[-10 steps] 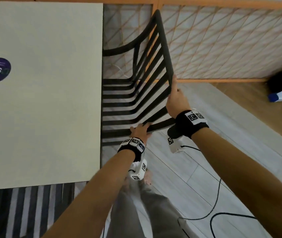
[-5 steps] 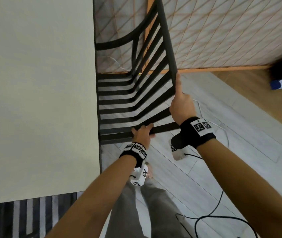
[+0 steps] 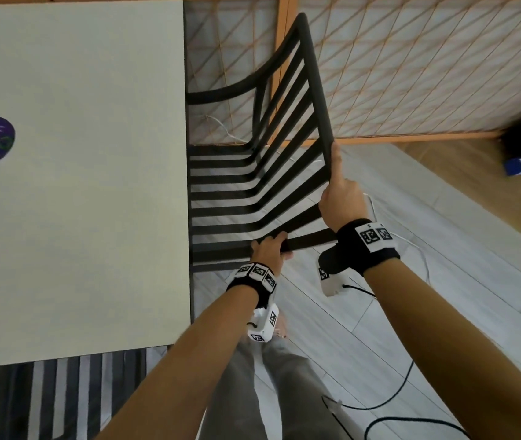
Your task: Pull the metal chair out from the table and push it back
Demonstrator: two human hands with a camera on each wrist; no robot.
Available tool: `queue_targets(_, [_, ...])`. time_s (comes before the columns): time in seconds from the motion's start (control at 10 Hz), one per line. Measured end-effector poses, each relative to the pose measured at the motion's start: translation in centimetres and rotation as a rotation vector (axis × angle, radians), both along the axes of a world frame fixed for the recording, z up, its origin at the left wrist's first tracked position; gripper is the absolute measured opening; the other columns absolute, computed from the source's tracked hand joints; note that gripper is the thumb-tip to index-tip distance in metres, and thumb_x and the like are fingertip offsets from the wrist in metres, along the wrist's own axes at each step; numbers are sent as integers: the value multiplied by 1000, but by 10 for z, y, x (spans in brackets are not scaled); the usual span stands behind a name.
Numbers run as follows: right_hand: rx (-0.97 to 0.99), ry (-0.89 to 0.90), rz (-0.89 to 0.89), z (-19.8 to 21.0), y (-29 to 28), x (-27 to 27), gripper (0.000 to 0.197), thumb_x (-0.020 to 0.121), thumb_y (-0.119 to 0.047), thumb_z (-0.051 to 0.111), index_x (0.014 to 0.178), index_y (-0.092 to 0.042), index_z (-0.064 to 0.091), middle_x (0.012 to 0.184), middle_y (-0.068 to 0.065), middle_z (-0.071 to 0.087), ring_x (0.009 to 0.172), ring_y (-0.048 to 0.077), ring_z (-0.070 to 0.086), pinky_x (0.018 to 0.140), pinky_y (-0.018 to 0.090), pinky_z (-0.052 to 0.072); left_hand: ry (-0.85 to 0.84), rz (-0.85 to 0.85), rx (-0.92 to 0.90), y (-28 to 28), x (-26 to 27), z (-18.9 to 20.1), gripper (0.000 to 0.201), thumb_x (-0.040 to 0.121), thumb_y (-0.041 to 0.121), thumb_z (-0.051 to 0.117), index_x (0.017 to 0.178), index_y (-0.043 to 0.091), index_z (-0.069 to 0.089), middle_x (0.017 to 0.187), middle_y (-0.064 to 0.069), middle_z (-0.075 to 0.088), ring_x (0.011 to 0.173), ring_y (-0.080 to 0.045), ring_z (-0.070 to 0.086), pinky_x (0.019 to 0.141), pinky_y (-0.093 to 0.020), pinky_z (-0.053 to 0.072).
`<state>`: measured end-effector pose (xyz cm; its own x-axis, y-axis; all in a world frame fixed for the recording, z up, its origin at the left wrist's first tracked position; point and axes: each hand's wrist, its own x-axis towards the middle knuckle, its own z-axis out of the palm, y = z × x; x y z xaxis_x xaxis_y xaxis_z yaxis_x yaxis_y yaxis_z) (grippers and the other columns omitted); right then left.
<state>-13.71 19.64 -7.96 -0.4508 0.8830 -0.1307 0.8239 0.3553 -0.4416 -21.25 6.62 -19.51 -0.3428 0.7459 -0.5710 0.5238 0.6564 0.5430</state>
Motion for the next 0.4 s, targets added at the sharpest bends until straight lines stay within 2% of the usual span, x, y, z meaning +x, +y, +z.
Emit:
queue_targets(0.1, [-40,53,-2,2,2,5,80,91,-5,44,150,-31,-4,64,4,53,49,15,52,41,23,39,6,5,25,-9,0,10,50,88,29,62,133,23,41,125,-12,55,124,-32,40,100,-48,46])
queue_targets(0.2, [-82,51,45,10,6,12,76,92,-16,50,149,-34,2,73,7,60,56,19,59,50,34,53,9,28,73,-22,0,16,55,87,27,63,136,23,39,132,-8,51,131,-27,39,104,-49,43])
queue_targets(0.3, [-99,1,101,23,3,24,73,92,-24,52,146,-37,6,90,14,65,76,30,65,71,48,58,42,48,91,-40,-1,33,55,87,25,62,137,23,39,134,-7,52,130,-27,42,104,-47,43])
queue_targets(0.4, [-84,-15,153,43,-1,32,73,92,-26,55,147,-34,7,110,21,63,91,37,64,77,44,54,120,58,96,-54,-2,50,51,90,27,58,137,21,40,129,-11,55,124,-30,45,101,-46,45])
